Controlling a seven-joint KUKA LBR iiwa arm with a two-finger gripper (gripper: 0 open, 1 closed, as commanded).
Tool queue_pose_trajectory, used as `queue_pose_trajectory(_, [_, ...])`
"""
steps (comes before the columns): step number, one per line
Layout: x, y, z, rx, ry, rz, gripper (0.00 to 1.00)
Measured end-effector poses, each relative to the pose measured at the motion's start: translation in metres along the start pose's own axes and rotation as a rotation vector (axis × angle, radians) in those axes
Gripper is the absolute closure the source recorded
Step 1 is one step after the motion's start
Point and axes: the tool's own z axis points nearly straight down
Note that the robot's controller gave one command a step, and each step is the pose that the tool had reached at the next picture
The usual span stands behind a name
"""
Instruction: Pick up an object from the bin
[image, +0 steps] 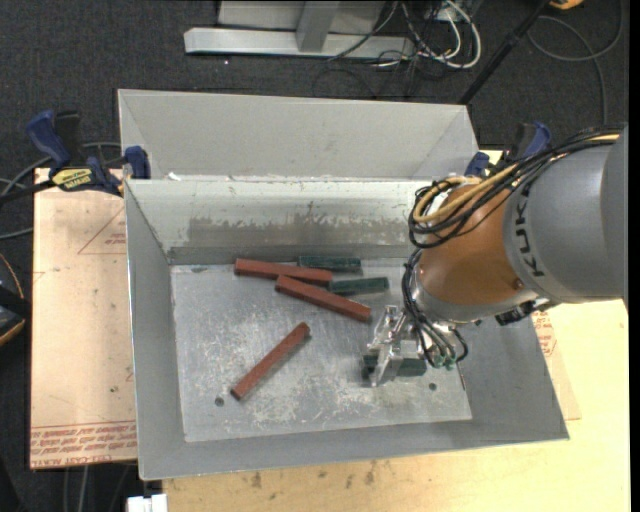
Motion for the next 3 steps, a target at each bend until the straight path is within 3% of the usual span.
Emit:
queue_pose_trajectory(2, [0.002,0.0,-0.033,0.0,0.009,0.0,1.0])
queue_pose_trajectory(3, [0.0,0.0,-0.053,0.0,0.002,0.0,1.0])
